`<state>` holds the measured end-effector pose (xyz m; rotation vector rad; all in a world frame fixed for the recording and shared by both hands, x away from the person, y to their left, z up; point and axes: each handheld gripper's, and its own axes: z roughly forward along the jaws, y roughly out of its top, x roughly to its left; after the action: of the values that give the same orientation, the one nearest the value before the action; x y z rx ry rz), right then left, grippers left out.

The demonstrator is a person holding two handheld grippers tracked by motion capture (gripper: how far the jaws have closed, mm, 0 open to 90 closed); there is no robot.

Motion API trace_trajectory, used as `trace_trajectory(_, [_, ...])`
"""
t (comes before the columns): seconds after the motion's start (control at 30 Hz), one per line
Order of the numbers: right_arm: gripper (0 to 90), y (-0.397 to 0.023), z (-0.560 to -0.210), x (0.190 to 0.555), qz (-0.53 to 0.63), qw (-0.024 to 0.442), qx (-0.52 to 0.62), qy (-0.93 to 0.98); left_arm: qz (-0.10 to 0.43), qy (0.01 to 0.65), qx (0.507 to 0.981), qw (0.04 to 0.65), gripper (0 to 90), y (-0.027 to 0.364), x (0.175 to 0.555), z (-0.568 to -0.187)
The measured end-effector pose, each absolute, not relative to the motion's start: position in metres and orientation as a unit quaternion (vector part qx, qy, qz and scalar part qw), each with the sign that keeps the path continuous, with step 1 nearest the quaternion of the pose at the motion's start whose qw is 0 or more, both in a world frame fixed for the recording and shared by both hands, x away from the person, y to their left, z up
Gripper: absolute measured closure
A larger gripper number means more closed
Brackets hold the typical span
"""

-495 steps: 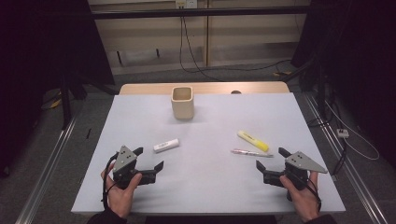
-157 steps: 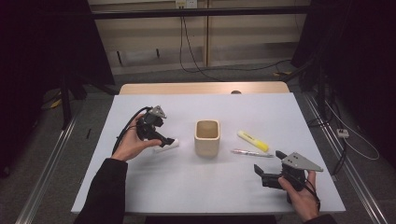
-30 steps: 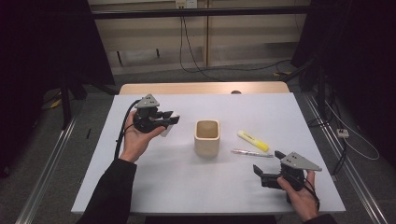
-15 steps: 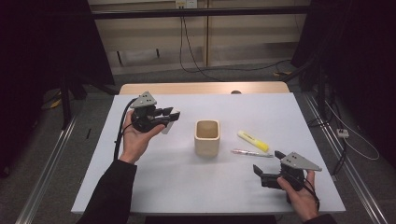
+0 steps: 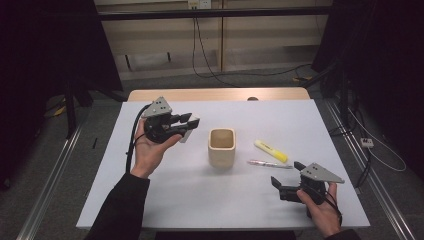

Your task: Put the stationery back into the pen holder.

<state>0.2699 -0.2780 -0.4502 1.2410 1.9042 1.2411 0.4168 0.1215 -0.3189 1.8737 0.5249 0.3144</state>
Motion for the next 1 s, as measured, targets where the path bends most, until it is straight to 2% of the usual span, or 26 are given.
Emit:
trace_trajectory(0.33, [3.2, -0.278, -0.450, 0.270, 0.463, 0.272, 0.460, 0.707, 0.129, 0.208, 0.791, 0.561, 67.7, 0.105, 0.406, -0.314])
trace_trajectory(1.0, [3.2, -0.279, -0.450, 0.270, 0.462, 0.272, 0.461, 0.707, 0.093, 0.202, 0.789, 0.573, 67.6, 0.054, 0.415, -0.323])
